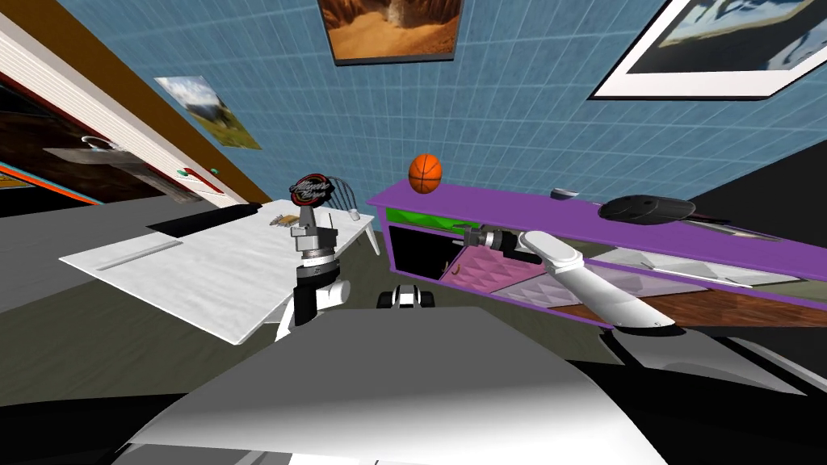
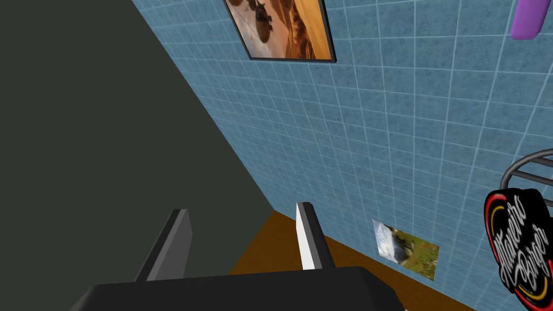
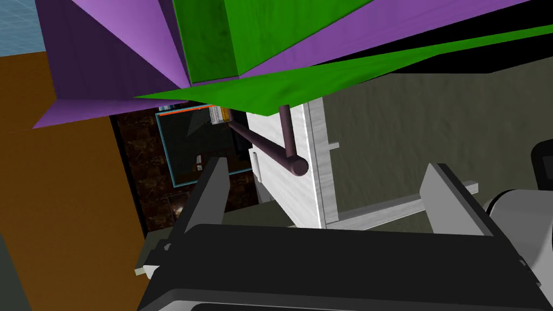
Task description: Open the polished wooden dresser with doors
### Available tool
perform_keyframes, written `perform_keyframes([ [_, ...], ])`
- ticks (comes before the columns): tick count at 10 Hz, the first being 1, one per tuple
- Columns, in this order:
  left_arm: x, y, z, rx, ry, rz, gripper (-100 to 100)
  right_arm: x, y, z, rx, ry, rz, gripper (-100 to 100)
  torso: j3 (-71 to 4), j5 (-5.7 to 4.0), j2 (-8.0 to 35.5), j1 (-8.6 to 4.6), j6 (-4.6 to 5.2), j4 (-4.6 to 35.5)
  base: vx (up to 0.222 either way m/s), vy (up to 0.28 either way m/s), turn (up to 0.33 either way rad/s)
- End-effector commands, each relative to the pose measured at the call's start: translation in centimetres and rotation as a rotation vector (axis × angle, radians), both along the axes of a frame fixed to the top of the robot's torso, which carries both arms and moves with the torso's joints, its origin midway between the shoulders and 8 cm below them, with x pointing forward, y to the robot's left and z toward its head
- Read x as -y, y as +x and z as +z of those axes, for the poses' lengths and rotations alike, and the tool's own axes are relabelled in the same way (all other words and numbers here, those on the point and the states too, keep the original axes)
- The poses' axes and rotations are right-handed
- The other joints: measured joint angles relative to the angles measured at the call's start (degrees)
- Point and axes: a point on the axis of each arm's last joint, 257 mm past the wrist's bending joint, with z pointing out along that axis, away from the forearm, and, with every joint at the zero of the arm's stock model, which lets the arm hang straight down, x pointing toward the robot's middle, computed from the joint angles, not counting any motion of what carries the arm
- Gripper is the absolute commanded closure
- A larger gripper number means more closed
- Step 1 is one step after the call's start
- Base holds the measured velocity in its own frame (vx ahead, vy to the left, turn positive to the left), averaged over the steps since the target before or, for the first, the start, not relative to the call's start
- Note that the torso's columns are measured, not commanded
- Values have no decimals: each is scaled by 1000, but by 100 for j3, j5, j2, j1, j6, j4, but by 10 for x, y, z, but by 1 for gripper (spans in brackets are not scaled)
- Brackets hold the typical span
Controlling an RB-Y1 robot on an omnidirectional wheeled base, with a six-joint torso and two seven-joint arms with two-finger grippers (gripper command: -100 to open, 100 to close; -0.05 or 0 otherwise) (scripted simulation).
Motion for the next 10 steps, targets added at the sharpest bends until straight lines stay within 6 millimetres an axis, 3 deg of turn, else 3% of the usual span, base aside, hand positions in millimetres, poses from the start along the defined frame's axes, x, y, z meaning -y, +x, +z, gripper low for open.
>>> perform_keyframes([
  [1, 0, 0, 0, 0, 0, 0, 0, 7, 3, 1, 14, -36, 1, -100, -2, -3, -3, -9, 2, -1, 12, 37, -21],
  [4, 0, 0, 0, 0, 0, 0, 0, -16, -12, -3, 17, -46, 57, -100, -18, 2, -30, 8, 1, -9, 120, 65, -179],
  [5, 0, 0, 0, 0, 0, 0, 0, -12, -12, -2, 16, -46, 49, -100, -16, 2, -24, 4, -1, -8, 63, 26, -29],
  [6, 0, 0, 0, 0, 0, 0, 0, -5, -5, -1, 17, -44, 32, 100, 3, -2, 9, -9, -2, 1, -47, -36, 201],
  [8, 0, 0, 0, 0, 0, 0, 0, 8, 3, 1, 16, -41, 2, 100, 32, -19, 42, -32, 14, -4, -129, -51, 191],
  [10, 0, 0, 0, 0, 0, 0, 0, 0, -3, 3, 17, -42, 19, 100, 6, -7, 10, -41, 40, 13, -93, 23, 3],
])
